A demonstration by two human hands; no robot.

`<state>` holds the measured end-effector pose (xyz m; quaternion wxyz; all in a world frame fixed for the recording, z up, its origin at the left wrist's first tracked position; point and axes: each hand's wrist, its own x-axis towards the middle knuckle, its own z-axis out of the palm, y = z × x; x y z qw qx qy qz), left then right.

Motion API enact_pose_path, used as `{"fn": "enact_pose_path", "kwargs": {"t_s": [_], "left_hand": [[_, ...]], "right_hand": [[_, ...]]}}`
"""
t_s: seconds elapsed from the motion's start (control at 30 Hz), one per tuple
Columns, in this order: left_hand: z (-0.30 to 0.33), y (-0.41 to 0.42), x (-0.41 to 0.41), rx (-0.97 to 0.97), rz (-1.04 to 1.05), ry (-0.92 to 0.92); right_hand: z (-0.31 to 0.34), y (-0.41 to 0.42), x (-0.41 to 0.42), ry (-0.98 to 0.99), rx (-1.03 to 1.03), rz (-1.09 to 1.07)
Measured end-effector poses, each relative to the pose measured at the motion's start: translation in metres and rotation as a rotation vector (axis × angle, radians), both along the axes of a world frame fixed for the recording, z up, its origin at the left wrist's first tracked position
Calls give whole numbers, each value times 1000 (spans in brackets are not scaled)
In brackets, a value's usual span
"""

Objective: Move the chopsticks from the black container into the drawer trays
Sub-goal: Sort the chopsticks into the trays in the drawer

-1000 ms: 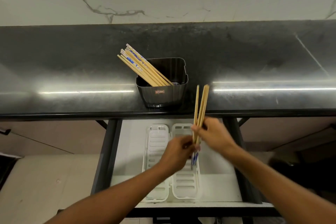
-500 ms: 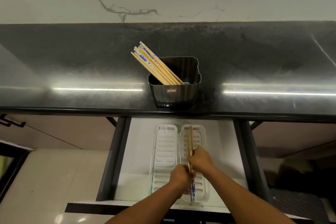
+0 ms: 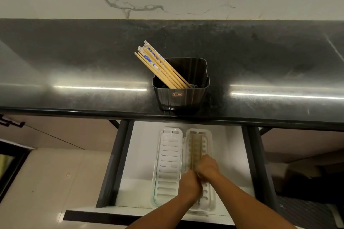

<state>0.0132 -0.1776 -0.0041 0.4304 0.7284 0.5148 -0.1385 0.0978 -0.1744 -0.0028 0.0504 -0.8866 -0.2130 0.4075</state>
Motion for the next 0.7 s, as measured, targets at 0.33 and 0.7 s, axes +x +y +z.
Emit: {"fn": "enact_pose_path", "kwargs": {"t_s": [0.33,0.7], "left_hand": [[33,25,-16,164,-89,-153],[164,163,-38,434,598,-774]], "right_hand": [[51,-2,23,-84,227,68],[211,66,23,-439,1107,286]]}}
